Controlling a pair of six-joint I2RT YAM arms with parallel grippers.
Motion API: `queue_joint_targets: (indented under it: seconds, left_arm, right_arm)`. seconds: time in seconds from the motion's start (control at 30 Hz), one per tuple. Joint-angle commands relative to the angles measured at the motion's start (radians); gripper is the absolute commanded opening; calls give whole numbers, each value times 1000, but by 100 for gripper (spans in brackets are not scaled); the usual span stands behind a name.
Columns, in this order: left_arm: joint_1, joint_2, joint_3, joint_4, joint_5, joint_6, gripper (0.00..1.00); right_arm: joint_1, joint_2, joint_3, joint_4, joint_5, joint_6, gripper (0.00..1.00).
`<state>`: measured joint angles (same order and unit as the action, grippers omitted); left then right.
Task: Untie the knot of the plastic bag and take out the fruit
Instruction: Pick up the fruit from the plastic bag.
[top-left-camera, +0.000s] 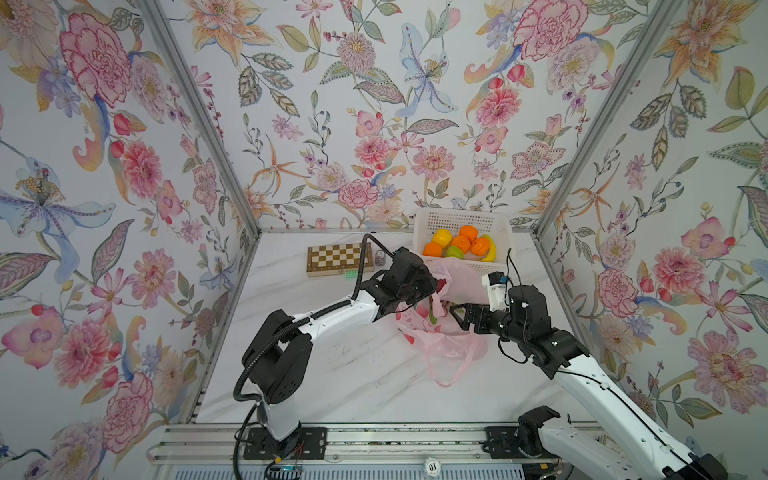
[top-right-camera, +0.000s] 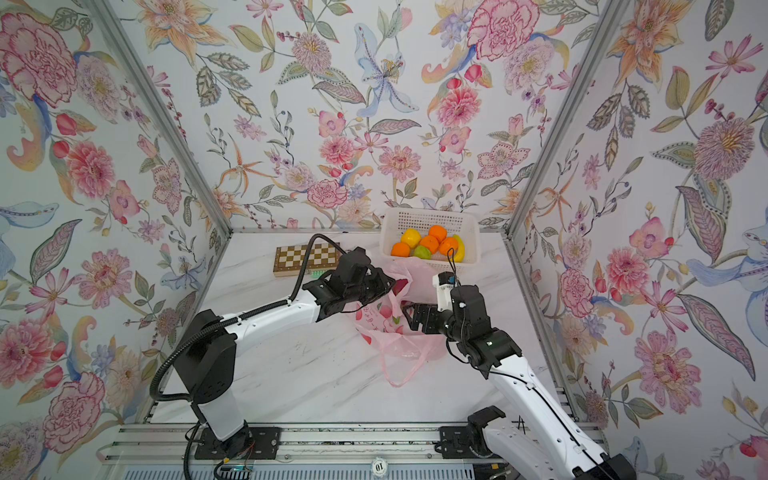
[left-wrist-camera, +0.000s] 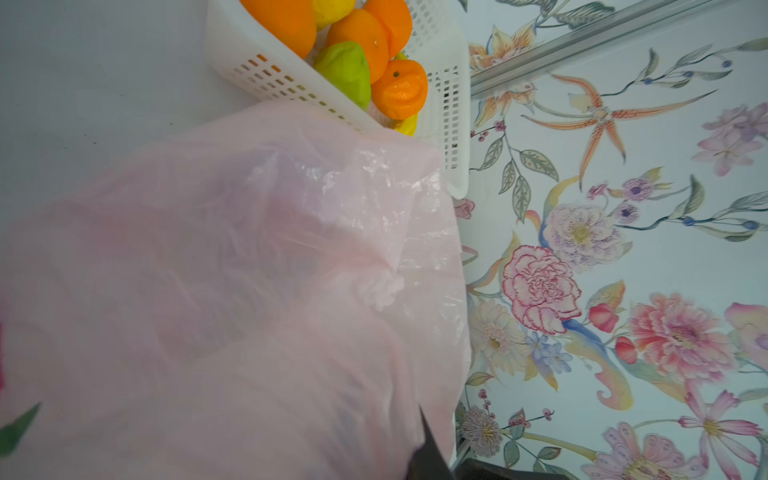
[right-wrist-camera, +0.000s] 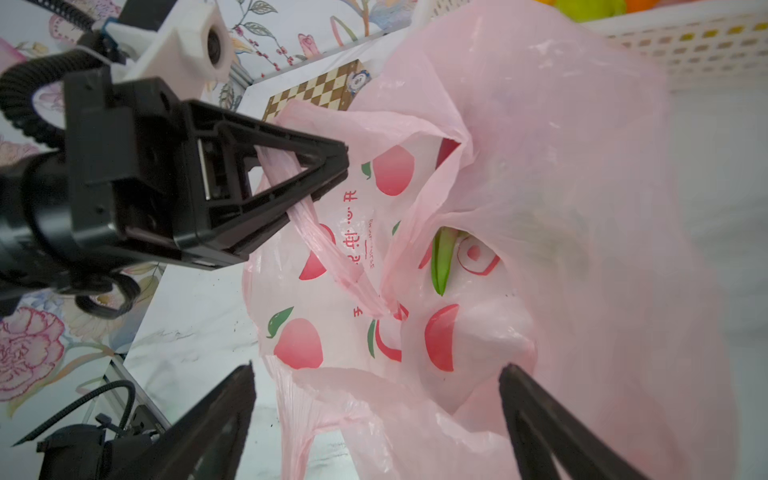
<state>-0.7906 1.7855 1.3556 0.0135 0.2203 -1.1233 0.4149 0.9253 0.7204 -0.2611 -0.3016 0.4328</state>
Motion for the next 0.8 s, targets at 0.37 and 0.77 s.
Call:
queue_joint_targets:
  seconds: [0.37,0.77]
  left_arm:
    - [22,-19,37,124,66,-108,18]
    - [-20,-80,-126,327,-22,445,55]
  right_arm:
    - [95,291,70,325,158,-141,45]
    - [-31,240,198,157,273,-154,0]
